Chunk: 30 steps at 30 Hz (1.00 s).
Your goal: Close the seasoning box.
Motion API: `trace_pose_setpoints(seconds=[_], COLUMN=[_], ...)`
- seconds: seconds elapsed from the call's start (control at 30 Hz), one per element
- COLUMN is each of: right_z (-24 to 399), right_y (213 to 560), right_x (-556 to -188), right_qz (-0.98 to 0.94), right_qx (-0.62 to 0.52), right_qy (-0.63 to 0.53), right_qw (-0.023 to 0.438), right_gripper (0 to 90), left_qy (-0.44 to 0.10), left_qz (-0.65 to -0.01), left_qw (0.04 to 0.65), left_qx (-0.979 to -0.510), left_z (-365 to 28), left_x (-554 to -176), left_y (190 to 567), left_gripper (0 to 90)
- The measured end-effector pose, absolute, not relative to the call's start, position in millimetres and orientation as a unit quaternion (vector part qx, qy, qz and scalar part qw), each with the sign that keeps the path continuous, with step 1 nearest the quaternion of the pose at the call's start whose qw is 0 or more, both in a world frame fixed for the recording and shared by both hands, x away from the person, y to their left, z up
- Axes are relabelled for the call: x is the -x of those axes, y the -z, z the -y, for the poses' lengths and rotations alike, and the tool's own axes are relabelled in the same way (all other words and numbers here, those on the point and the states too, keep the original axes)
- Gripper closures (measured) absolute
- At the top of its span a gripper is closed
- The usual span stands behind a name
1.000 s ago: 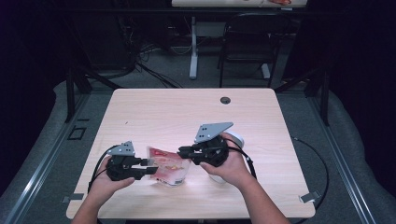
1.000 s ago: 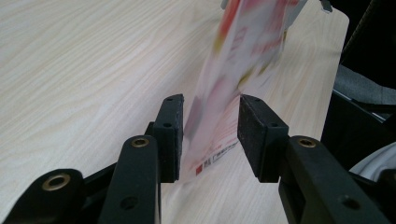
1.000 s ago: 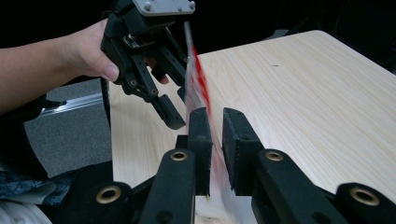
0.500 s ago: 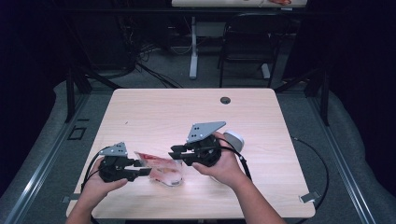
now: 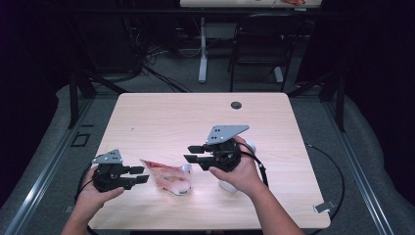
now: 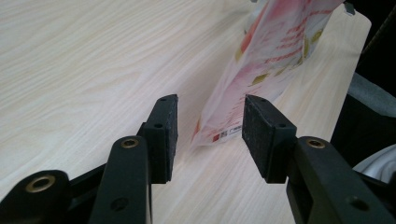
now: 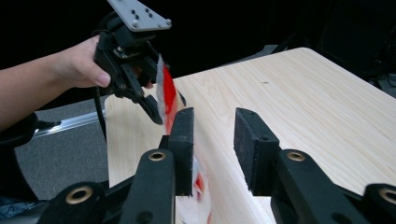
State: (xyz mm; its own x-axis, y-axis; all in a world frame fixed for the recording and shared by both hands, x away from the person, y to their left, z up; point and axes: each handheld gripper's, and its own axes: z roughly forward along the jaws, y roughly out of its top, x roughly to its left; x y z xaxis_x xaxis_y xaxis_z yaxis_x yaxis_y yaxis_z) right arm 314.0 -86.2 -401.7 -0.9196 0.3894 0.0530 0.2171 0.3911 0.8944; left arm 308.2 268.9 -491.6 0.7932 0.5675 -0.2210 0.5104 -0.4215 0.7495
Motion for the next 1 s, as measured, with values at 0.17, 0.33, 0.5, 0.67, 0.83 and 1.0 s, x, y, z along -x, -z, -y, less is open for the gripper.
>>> trace_pose_setpoints(seconds=[0.17,0.33,0.5,0.67,0.83,1.0], right_z=[99,110,121,133,142,154], right_y=[403,401,400,400,401,399], right_x=[-316,-317,-318,-319,-321,-322], right_qz=[-0.823,-0.813,-0.804,-0.796,-0.791,-0.783], right_qx=[-0.203,-0.226,-0.244,-0.266,-0.275,-0.291], right_qy=[-0.521,-0.525,-0.526,-0.524,-0.524,-0.525], right_qw=[0.096,0.113,0.13,0.147,0.154,0.165], right_gripper=[69.0,71.7,74.7,76.0,76.4,77.3], left_qy=[-0.037,-0.04,-0.04,-0.041,-0.042,-0.044], left_qz=[-0.329,-0.332,-0.336,-0.34,-0.343,-0.346], left_qw=[0.438,0.44,0.438,0.442,0.439,0.437], left_qx=[-0.836,-0.833,-0.833,-0.829,-0.83,-0.829], left_z=[-274,-275,-277,-278,-279,-280], left_x=[-308,-309,-310,-310,-312,-313], left_y=[490,491,492,492,494,494], left_gripper=[56.4,56.8,56.9,56.9,56.9,57.0])
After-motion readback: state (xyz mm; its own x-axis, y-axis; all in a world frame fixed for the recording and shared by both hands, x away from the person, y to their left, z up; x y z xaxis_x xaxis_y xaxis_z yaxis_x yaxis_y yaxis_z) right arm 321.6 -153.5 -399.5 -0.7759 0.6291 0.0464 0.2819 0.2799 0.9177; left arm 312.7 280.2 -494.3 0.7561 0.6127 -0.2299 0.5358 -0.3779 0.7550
